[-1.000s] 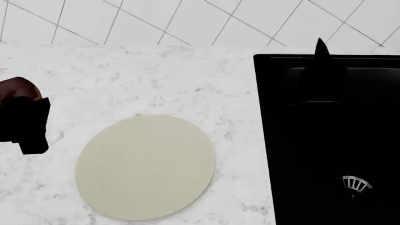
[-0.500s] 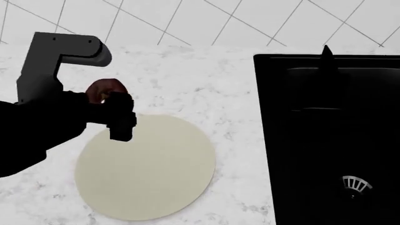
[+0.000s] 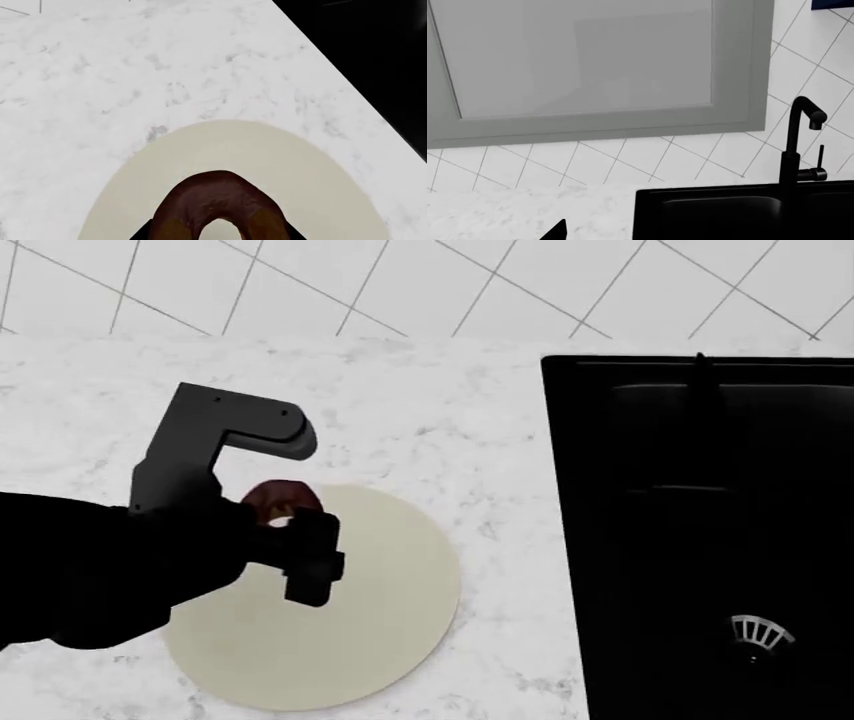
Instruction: Place the pastries on the plates.
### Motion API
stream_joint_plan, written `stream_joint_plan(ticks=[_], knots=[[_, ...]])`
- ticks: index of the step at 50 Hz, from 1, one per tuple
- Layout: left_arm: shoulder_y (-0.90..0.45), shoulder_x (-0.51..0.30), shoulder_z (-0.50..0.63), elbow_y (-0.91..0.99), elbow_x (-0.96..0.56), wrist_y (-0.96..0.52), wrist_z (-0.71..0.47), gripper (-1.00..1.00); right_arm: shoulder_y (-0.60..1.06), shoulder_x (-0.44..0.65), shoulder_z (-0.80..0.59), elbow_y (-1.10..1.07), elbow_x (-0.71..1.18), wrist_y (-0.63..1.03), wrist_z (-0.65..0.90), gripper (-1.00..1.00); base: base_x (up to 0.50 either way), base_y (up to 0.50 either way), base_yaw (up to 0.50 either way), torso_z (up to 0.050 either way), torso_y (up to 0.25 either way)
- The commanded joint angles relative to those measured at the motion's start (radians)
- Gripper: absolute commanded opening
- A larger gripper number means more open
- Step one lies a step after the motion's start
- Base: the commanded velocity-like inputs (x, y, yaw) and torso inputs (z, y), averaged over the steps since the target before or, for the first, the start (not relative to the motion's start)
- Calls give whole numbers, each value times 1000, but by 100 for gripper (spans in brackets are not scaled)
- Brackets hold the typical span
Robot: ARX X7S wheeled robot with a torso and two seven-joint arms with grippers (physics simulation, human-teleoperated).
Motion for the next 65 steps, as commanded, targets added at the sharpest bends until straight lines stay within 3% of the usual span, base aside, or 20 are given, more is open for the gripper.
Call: stream_joint_plan(ticks=[1,32,33,49,61,65], knots=[[25,17,27,-37,15,26,8,-100,-24,13,8,-9,6,-16,2,100,0,0,0,0,10],[60,19,60,-61,31,43,31,-100,-40,7,11,-12,4,-20,5,100,0,0,0,0,0],[58,18,62,-60,29,39,33,100,-41,7,11,-10,3,-20,5,100,0,0,0,0,0],[37,1,33,-30,-4,28,9,100,-48,14,19,-20,13,-25,13,100,0,0,0,0,0],[-223,-113,-311,338,-483,-55,-365,100,5,-19,9,-6,21,12,25,100,0,0,0,1,0],[-220,-200,-393,446,-573,-29,-474,100,41,-47,-2,22,9,38,12,100,0,0,0,0,0]])
